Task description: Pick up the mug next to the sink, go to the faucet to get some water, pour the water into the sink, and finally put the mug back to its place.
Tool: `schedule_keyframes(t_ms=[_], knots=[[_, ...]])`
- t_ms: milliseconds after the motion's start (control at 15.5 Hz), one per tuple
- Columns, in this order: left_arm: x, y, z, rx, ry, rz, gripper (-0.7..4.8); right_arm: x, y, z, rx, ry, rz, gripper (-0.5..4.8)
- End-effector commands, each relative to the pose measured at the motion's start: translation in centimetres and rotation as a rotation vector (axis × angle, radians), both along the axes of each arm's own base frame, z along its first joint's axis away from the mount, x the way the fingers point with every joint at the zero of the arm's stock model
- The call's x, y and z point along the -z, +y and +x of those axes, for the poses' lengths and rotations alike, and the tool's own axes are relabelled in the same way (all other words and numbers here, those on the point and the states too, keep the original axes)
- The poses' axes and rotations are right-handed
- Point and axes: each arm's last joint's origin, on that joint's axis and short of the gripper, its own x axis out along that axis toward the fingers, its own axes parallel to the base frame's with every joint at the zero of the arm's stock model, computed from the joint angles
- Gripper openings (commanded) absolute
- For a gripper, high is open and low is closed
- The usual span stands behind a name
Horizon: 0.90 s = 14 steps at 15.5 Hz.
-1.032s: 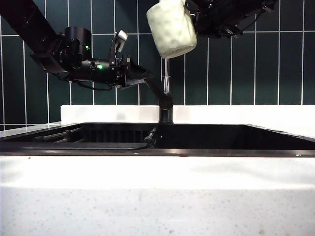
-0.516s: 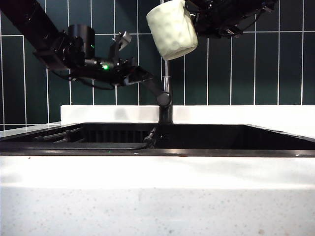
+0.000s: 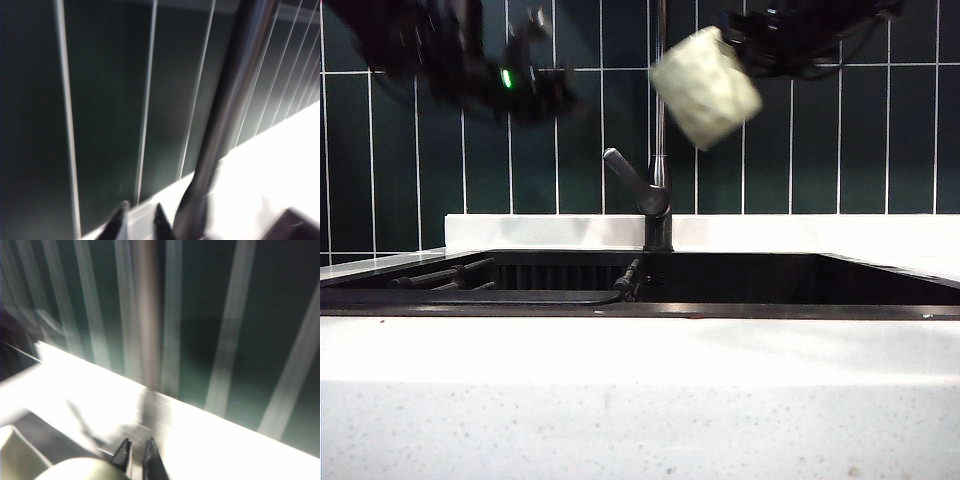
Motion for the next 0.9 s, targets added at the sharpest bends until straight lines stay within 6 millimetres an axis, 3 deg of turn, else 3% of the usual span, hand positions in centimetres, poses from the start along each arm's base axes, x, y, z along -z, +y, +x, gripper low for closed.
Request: schedule_keyframes(t_ms=[64,193,387,645,903], knots=[[-3.6,0.8,-2.6,-0.003,0.066,0.016,0.02,-1.5,-1.4,-0.5,0.027,-0.104,-0.148,-0.01],[-6.7,1.7,-5.8,-0.041,0.125,0.033,-0.05,-0.6,-1.7,-0.6,0.031,-0.109,-0.404,-0.01],[-7.8,2.6,-10.3,-0.095,0.146,0.059,-0.05,0.3,-1.8,-0.7,0.023,-0.123,-0.659,-0.01],[-6.0,4.0,-17.5,-0.136,0.18,0.07,-0.05,0.6,-1.8,-0.7,-0.022,-0.209,-0.93,-0.01],[-1.3,5.9,-26.5,-0.247,0.241,0.038,-0.06,0.6,-1.0,-0.8,-0.081,-0.369,-1.247,0.04]])
